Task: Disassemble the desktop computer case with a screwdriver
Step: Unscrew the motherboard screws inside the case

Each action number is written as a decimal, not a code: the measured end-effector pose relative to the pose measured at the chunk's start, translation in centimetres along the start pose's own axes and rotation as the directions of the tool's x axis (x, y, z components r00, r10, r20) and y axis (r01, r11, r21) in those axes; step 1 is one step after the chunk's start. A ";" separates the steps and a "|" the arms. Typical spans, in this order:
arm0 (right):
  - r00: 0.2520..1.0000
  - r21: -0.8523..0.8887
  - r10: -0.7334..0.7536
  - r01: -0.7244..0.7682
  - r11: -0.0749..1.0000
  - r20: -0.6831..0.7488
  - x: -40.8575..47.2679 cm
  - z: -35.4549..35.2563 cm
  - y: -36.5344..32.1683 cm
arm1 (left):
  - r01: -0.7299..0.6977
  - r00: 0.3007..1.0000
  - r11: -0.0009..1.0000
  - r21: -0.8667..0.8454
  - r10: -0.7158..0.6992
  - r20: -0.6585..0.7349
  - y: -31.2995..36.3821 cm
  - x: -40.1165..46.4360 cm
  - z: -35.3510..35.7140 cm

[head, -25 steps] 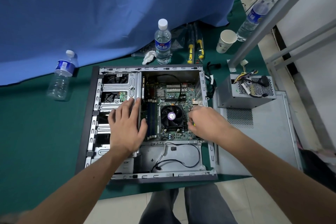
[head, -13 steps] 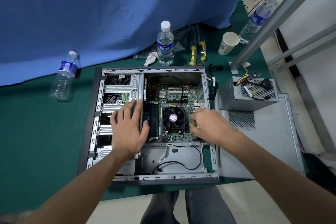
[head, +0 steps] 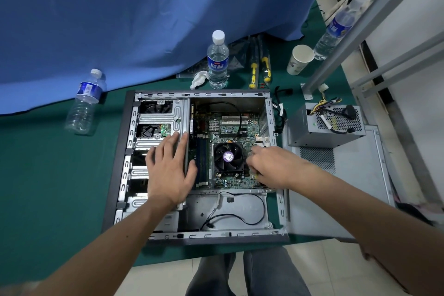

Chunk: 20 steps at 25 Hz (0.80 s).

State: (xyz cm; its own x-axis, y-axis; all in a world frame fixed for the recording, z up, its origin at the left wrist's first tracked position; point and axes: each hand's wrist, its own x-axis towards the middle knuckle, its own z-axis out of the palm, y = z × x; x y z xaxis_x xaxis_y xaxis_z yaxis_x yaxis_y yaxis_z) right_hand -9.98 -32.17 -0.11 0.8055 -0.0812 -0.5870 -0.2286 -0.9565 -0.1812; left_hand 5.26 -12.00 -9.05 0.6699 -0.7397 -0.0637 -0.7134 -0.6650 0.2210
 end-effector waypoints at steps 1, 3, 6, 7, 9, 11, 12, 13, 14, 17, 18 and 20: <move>0.998 -0.011 0.052 -0.052 0.999 -0.020 0.0 0.1 -0.3 | -0.001 1.000 1.000 -0.003 0.001 0.001 0.0 0.0 0.0; 0.994 -0.104 0.100 -0.105 0.989 -0.048 0.2 0.2 -0.9 | -0.002 1.000 1.000 -0.006 0.002 -0.001 0.1 0.0 0.0; 0.998 -0.178 0.057 -0.055 0.982 0.010 0.3 -0.2 -1.8 | -0.002 1.000 1.000 -0.006 0.002 -0.008 0.0 0.0 0.1; 1.000 -0.192 -0.018 0.022 0.981 0.022 0.3 -0.3 -1.9 | -0.002 1.000 1.000 -0.009 0.002 -0.012 -0.1 0.0 0.2; 0.991 -0.188 -0.126 0.131 0.973 0.037 0.2 -0.3 -1.8 | -0.006 1.000 1.000 -0.012 0.006 -0.019 -0.2 -0.1 0.3; 0.988 -0.142 -0.152 0.152 0.978 0.012 -0.1 -0.3 -1.0 | -0.010 1.000 1.000 -0.019 0.009 -0.019 -0.1 0.0 0.2; 0.988 -0.131 -0.157 0.157 0.979 0.008 -0.3 -0.3 -0.7 | -0.012 1.000 1.000 -0.024 0.012 -0.010 -0.1 0.1 0.1; 0.986 -0.131 -0.166 0.165 0.977 0.007 -0.6 -0.2 -0.5 | -0.016 1.000 0.999 -0.035 0.016 0.005 -0.1 0.0 0.0; 0.983 -0.139 -0.185 0.185 0.973 0.010 -0.8 -0.1 -0.3 | -0.029 0.999 0.998 -0.050 0.030 0.025 -0.4 -0.3 -0.1; 0.971 -0.158 -0.236 0.239 0.958 0.038 -1.5 -0.1 -0.5 | -0.099 0.990 0.993 -0.064 0.105 0.097 -1.3 -2.6 -0.1; 0.980 -0.148 -0.197 0.194 0.970 0.000 -1.6 0.0 -0.8 | -0.115 0.987 0.993 -0.041 0.119 0.112 -1.5 -3.6 0.0; 0.998 -0.165 -0.015 0.005 0.986 -0.056 -1.3 0.1 -1.2 | -0.119 0.987 0.993 0.021 0.116 0.113 -1.7 -4.7 0.3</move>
State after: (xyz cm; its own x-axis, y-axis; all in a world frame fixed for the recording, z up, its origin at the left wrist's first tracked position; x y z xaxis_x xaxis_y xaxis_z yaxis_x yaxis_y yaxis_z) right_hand -10.85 -30.88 0.79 0.8382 -0.0825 -0.5390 -0.1306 -0.9901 -0.0514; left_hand 3.24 -7.45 -9.44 0.5547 -0.8189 -0.1474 -0.7924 -0.5739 0.2067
